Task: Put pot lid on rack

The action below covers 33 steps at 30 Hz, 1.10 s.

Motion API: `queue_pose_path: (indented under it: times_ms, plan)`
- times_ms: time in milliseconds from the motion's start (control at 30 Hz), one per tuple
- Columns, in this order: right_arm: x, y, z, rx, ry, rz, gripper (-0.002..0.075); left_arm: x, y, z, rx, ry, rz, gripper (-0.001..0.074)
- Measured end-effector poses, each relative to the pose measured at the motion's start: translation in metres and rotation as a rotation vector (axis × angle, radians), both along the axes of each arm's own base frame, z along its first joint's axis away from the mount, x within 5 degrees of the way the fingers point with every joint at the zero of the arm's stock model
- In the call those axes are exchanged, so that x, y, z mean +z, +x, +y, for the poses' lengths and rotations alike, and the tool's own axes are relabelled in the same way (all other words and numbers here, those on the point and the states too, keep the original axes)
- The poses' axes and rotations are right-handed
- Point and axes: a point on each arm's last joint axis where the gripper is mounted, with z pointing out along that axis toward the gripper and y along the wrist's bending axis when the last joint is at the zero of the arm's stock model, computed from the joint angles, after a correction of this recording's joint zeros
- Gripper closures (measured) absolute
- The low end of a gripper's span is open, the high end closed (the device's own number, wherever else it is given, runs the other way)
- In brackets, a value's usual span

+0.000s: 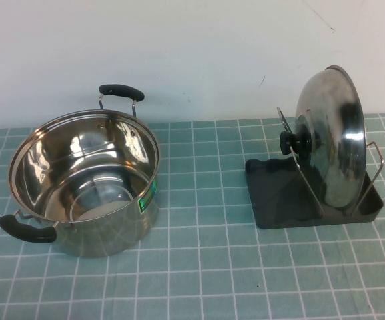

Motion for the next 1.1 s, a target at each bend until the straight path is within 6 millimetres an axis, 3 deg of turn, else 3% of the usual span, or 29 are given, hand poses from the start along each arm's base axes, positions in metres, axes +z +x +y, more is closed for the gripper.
queue_pose_path:
  times_ms: [300,567,800,1100]
  plan:
    - [-0.007,-0.007,-0.006,0.011,-0.106,-0.095,0.0727,0.0,0.0,0.0,0.0,0.0,0.002,0.0736]
    - [-0.033,-0.004,-0.019,-0.219,-0.005,-0.314,0.0727,0.0,0.0,0.0,0.0,-0.002,0.002,0.0736]
    - [-0.07,-0.012,-0.027,-0.39,0.08,-0.336,0.0727,0.0,0.0,0.0,0.0,-0.002,0.002,0.0736]
    - [-0.078,-0.016,-0.031,-0.479,0.121,-0.288,0.0727,0.0,0.0,0.0,0.001,-0.001,0.002,0.0738]
